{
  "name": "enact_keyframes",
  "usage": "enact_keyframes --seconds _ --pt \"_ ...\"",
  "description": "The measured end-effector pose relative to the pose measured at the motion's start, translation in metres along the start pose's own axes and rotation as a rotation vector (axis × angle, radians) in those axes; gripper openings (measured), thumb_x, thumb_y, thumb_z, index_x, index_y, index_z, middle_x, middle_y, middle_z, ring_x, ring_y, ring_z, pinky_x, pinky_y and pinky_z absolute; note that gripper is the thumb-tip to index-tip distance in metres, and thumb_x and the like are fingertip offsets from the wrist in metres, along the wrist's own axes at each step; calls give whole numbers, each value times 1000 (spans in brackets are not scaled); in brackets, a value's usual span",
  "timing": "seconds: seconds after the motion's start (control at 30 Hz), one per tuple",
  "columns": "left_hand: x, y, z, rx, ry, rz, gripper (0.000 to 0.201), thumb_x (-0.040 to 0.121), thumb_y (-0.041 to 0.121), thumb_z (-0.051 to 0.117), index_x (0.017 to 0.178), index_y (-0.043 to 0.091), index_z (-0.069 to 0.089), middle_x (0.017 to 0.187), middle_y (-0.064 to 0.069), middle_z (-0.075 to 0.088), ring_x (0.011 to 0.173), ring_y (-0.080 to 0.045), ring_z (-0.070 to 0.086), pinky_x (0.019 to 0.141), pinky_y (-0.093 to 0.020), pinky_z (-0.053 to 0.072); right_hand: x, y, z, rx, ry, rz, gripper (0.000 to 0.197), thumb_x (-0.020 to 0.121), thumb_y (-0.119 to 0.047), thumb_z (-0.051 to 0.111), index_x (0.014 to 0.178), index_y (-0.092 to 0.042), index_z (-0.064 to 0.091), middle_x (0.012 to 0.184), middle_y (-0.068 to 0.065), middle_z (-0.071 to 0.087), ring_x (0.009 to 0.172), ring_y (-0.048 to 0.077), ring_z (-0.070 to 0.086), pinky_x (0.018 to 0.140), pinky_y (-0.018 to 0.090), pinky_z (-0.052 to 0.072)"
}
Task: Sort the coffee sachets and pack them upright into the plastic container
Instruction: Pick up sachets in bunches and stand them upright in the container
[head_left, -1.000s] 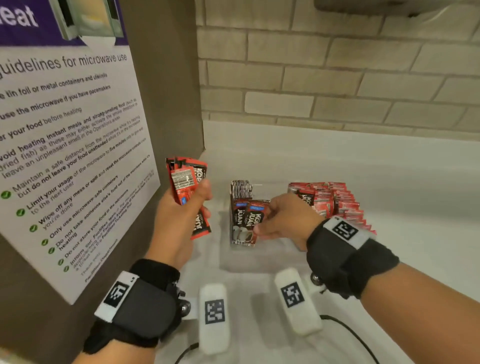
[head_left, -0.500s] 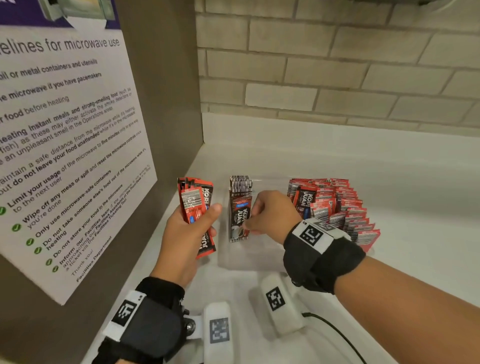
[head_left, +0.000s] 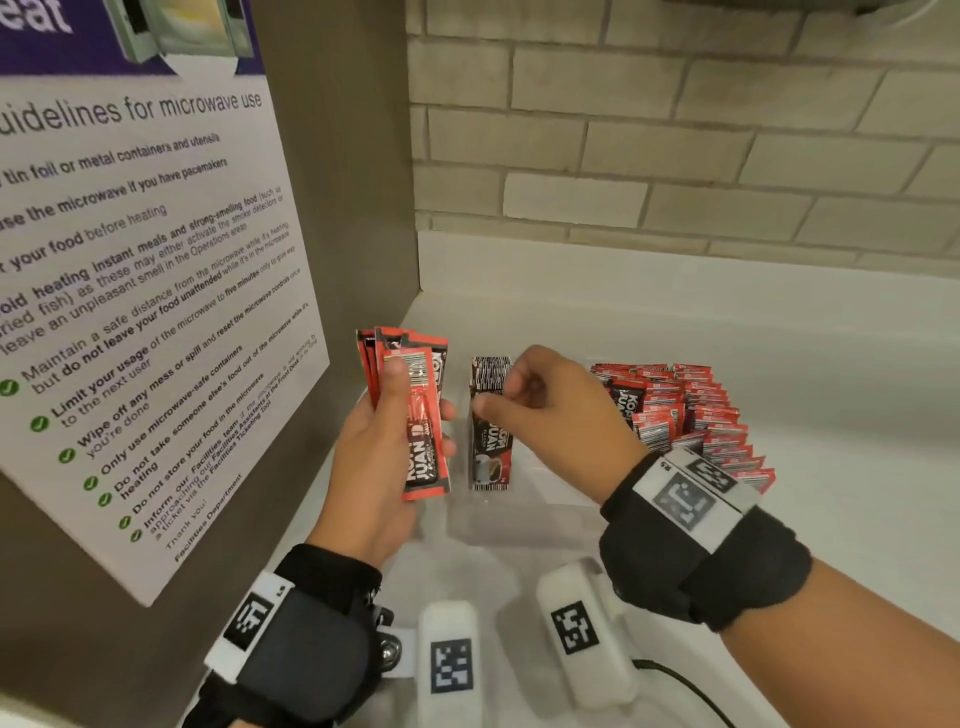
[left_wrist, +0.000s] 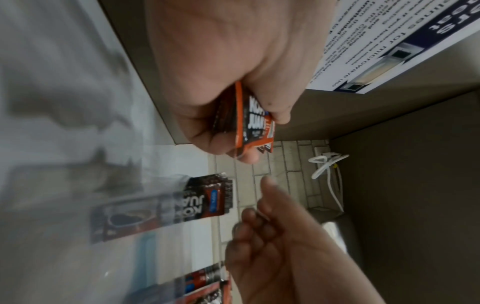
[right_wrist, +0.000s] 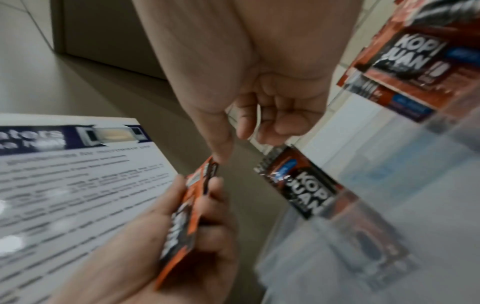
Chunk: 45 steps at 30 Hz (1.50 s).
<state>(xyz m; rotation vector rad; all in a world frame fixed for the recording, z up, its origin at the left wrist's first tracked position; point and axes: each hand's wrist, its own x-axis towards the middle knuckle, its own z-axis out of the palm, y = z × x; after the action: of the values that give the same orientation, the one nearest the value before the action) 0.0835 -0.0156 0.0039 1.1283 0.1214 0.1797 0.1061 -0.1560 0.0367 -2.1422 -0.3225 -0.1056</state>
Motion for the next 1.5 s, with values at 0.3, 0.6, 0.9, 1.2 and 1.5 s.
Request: enact_keyframes --seconds 0.3,0.6,0.9,1.2,1.5 --pt "-3 15 14 -121 -183 -91 30 95 20 42 115 13 63 98 -11 73 86 -24 71 64 -34 59 -5 -10 -2 345 -123 98 22 77 -12 74 87 -11 54 77 7 55 57 13 51 49 21 43" --pt "-7 9 23 11 -165 81 31 95 8 48 124 16 55 112 -9 69 96 -22 69 74 -32 59 -9 -11 -5 396 17 107 12 81 -4 68 84 -7 56 65 3 52 48 9 47 46 21 40" --pt "-9 12 21 -6 -252 38 30 93 15 51 122 15 57 99 -8 69 79 -16 67 72 -32 58 -11 -22 -11 436 -35 47 18 95 -6 49 106 -9 63 71 5 60 57 13 62 68 33 60" --pt "-8 18 15 221 -312 42 38 83 -14 52 103 17 62 85 -4 74 75 -19 71 66 -33 57 -4 -25 -29 191 128 -81 33 88 -9 60 108 -36 59 112 2 50 74 16 56 61 23 51" --pt "-1 44 8 128 -254 151 37 68 20 65 105 17 62 91 4 75 77 -8 71 54 -20 53 -1 -20 -44 608 157 46 18 86 10 56 89 -7 60 80 10 51 58 11 64 56 25 58"
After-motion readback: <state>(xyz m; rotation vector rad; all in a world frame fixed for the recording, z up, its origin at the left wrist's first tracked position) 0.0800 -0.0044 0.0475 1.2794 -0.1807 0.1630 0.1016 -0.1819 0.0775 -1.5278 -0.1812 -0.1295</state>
